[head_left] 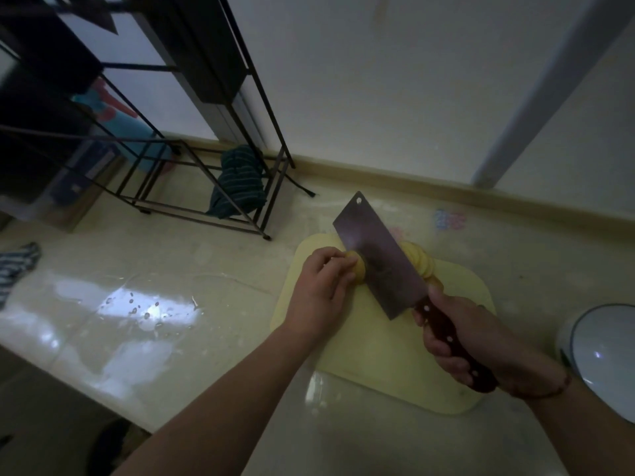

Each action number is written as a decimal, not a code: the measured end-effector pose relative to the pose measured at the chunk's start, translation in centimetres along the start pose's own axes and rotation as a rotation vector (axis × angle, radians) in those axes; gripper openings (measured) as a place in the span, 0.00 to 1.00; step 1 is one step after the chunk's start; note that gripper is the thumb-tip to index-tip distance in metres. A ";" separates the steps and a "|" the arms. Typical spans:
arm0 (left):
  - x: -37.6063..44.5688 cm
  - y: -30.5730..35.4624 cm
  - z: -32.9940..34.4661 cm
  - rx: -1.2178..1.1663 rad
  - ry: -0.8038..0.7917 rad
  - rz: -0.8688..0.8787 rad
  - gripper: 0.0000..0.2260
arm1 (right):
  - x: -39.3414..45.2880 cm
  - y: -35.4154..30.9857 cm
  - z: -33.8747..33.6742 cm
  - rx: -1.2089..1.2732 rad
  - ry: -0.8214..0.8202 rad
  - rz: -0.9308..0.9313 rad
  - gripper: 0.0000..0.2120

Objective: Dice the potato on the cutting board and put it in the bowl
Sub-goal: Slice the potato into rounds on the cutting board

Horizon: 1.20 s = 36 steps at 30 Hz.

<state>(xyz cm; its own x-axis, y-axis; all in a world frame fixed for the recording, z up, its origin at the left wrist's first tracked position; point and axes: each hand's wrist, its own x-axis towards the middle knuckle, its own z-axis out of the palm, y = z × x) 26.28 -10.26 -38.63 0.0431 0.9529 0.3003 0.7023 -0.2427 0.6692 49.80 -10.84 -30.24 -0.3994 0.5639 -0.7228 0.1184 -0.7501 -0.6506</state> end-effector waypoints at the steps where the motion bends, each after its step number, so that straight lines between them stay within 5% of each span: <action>1: -0.1 0.0 0.0 0.004 -0.010 -0.004 0.13 | -0.4 -0.1 -0.3 0.020 -0.003 -0.007 0.25; 7: 0.0 0.2 0.1 -0.001 -0.054 -0.025 0.16 | -2.7 -0.9 -1.8 0.212 0.023 -0.066 0.24; 11: 1.2 1.4 -0.4 0.133 -0.137 -0.055 0.32 | -4.6 -0.7 -2.3 0.267 0.070 -0.097 0.24; 16: 4.7 3.5 0.7 0.350 -0.378 0.128 0.43 | -6.6 0.6 -2.3 0.309 0.144 -0.126 0.24; 24: 6.8 5.1 4.1 0.664 -0.568 0.368 0.35 | -7.5 1.4 -1.5 0.267 0.224 -0.104 0.25; 36: 6.7 1.7 1.6 0.696 -0.578 0.532 0.26 | -7.8 3.0 -0.7 0.225 0.361 -0.100 0.29</action>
<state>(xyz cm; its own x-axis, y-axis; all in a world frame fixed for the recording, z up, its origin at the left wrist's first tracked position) 28.89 -3.99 -36.55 0.6703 0.7403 -0.0523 0.7388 -0.6723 -0.0472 53.91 -17.28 -26.71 -0.0507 0.6920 -0.7201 -0.1214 -0.7199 -0.6833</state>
